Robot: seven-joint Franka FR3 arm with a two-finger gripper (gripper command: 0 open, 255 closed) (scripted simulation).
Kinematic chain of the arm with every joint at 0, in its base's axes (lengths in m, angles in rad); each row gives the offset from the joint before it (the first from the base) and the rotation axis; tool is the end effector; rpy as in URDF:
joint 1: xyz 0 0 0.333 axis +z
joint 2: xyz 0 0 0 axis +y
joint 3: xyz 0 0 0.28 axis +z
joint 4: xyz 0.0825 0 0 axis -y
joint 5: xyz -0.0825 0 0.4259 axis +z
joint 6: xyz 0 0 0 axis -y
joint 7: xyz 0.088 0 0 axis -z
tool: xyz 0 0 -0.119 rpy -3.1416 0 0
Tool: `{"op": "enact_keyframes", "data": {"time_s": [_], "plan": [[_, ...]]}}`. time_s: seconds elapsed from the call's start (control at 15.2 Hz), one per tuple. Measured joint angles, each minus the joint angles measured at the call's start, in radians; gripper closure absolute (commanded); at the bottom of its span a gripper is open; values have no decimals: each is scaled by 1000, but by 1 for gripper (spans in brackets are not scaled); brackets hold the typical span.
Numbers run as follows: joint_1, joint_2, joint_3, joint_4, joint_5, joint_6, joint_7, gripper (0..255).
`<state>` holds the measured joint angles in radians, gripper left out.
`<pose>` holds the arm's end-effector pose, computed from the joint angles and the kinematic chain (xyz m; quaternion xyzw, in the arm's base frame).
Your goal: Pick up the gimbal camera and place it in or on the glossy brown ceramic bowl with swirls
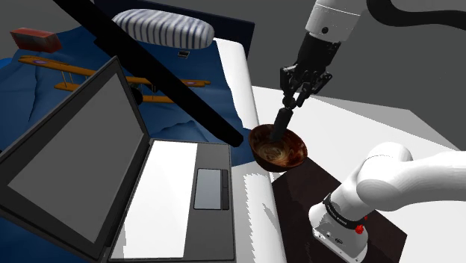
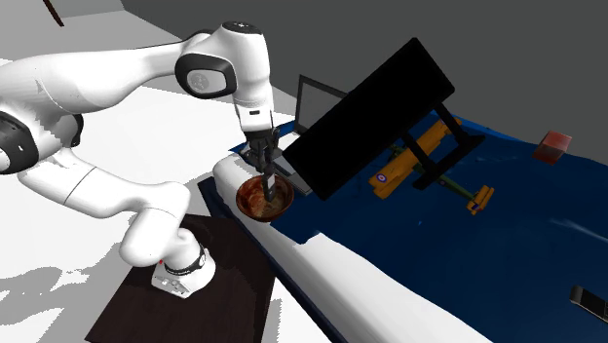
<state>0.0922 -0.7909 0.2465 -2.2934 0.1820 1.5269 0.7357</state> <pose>0.3425 0.1608 0.5718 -0.9738 0.2274 -0.0018 0.0052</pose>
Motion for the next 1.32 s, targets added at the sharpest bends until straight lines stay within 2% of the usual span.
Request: {"op": "enact_keyframes", "data": {"time_s": [0.2, 0.26, 0.66, 0.99, 1.32], "plan": [[0, 0, 0, -1, 0, 1, 0, 255], [0, -1, 0, -1, 0, 1, 0, 0], [0, -1, 0, -1, 0, 1, 0, 0], [-9, 46, -10, 140, -13, -93, 7, 0], [-9, 46, -13, 157, -15, -111, 7, 0]]}}
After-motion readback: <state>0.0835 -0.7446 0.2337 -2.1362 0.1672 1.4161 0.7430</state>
